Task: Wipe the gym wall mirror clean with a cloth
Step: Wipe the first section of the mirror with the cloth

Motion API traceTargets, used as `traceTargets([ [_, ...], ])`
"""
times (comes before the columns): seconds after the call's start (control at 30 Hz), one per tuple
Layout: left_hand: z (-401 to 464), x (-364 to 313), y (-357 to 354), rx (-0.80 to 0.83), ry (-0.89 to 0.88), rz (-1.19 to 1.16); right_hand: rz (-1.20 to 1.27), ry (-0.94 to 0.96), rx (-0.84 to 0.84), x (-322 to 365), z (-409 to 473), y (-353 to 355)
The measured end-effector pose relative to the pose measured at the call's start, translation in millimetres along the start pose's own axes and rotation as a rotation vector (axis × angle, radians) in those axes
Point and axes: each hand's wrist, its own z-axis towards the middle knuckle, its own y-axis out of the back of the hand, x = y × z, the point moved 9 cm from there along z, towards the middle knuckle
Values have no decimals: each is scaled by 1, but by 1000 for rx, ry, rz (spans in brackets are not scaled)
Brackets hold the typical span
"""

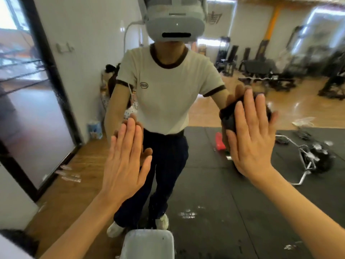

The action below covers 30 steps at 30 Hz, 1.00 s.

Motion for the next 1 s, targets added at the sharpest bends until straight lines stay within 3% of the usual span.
traceTargets([
  [0.13,-1,-1,0,-24,-4,20,-110,327,172,31,-113,-22],
  [0.2,0,-1,1,-26,-5,25,-123,410,194,35,-129,-24],
  [0.27,0,-1,0,-28,-3,27,-99,389,145,27,-102,-17],
  [0.4,0,0,0,-37,7,24,15,11,-45,-2,-6,2],
  [0.47,0,0,0,-36,6,24,27,-64,-62,-1,4,0],
  [0.63,-1,-1,0,-45,2,3,-55,311,178,44,-127,-27],
  [0.73,-1,0,0,-48,4,-16,-100,371,241,46,-152,-29],
  [0.8,-1,1,1,-48,1,-53,-95,298,155,40,-113,-20],
  [0.9,-1,0,6,-57,-44,-126,-6,21,-23,20,-28,-4],
  [1.0,-7,5,11,-69,-76,-160,22,-110,-77,16,-15,-4],
])
